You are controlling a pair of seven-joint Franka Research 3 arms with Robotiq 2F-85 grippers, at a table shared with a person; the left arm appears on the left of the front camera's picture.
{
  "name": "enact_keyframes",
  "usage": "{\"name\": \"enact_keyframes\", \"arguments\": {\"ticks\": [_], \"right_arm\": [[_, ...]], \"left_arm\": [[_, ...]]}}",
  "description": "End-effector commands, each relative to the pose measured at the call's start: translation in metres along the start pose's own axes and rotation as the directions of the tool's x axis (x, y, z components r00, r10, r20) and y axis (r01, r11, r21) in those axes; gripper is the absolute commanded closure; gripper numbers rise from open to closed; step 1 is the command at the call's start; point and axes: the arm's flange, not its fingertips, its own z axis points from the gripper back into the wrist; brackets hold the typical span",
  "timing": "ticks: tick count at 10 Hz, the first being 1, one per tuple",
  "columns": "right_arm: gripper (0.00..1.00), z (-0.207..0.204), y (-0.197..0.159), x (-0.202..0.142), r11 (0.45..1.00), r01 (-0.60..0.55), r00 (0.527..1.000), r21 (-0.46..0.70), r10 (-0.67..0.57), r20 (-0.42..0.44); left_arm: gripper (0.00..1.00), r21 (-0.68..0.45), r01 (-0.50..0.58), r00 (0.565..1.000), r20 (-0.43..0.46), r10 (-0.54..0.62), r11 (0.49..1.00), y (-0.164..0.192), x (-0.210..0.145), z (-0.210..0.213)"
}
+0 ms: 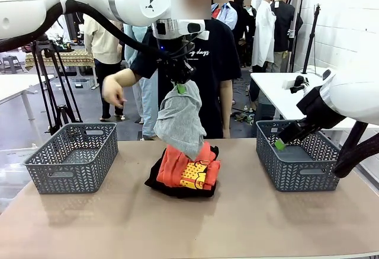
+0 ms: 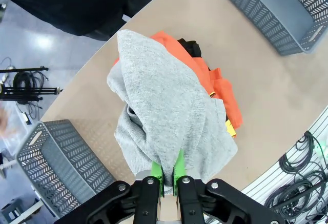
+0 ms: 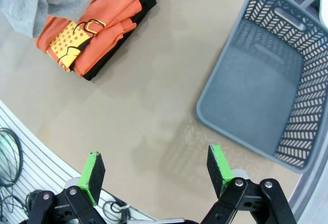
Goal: Sort the tops and bottoms.
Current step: Sort the clothes according to human instructions.
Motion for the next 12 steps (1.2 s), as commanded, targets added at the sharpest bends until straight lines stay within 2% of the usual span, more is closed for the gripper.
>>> {"name": "enact_keyframes", "arguments": {"ticks": [1, 12], "right_arm": [[0.0, -0.002, 0.0005, -0.0037, 1.0, 0.004, 1.0, 0.021, -0.004, 0.0], [0.0, -0.002, 0.0005, -0.0037, 1.0, 0.004, 1.0, 0.021, -0.004, 0.0]], "left_arm": [[1.0, 0.002, 0.0, 1.0, 0.007, 0.0, 1.0, 0.0, 0.0002, 0.004], [1.0, 0.002, 0.0, 1.0, 0.007, 0.0, 1.0, 0.0, 0.0002, 0.004]]}}
